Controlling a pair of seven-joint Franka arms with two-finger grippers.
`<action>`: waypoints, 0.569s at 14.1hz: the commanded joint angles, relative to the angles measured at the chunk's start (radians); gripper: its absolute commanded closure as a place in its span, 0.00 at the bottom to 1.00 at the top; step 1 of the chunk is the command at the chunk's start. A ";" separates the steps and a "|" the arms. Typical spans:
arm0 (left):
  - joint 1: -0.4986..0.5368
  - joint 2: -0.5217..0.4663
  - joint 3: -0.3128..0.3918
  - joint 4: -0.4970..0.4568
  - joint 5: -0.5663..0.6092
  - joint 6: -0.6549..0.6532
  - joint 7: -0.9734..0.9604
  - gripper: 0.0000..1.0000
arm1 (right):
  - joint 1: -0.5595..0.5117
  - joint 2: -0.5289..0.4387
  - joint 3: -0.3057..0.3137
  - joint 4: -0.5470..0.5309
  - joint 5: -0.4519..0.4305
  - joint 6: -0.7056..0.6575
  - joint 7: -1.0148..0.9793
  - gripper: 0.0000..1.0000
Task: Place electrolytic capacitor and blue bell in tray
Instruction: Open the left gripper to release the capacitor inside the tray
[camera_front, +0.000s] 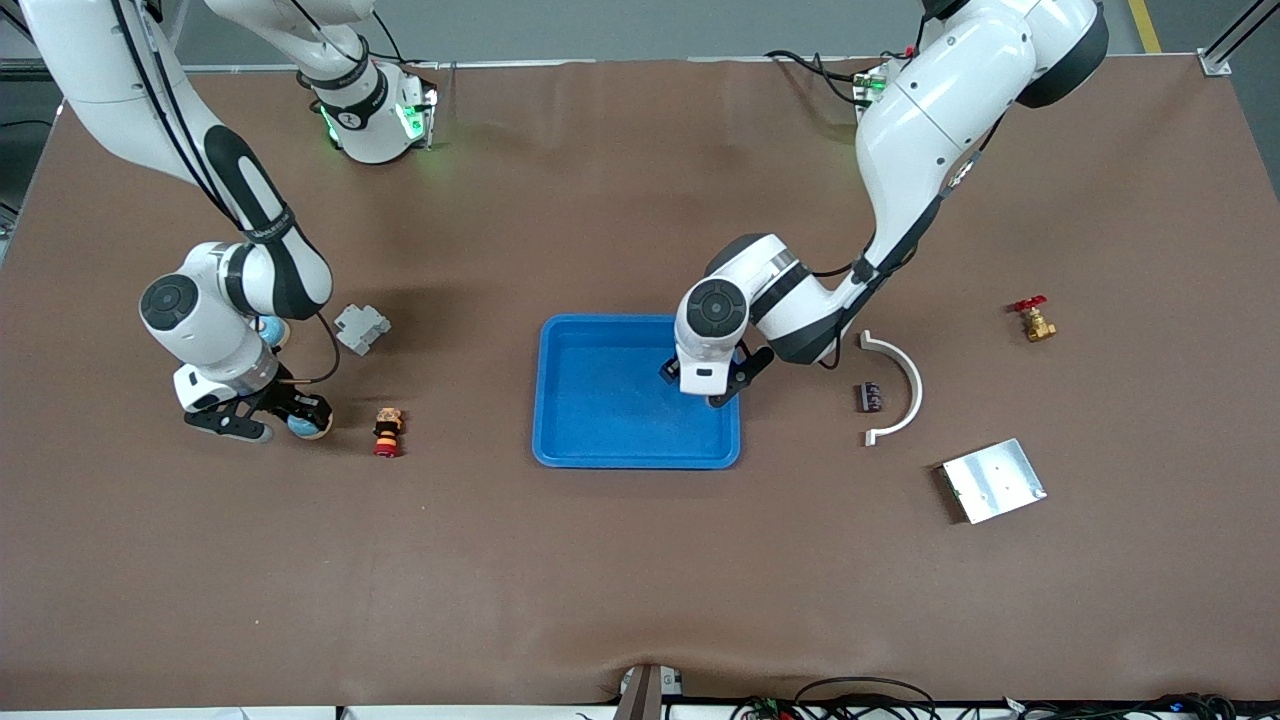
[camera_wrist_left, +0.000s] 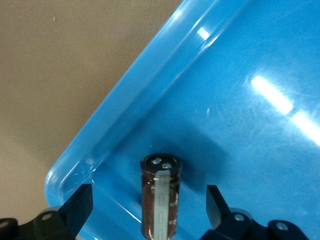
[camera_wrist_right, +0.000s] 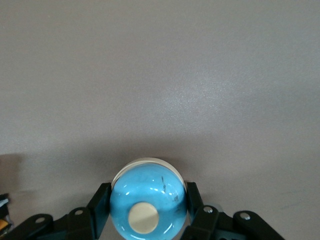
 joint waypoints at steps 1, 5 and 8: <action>0.005 -0.044 -0.003 0.027 0.027 -0.045 -0.010 0.00 | -0.006 0.017 0.005 0.011 -0.011 -0.007 -0.052 0.84; 0.010 -0.049 -0.011 0.195 0.022 -0.321 0.011 0.00 | -0.008 0.005 0.006 0.009 -0.009 -0.019 -0.085 1.00; 0.027 -0.086 -0.008 0.189 0.030 -0.352 0.112 0.00 | 0.006 -0.059 0.009 0.008 -0.008 -0.127 -0.032 1.00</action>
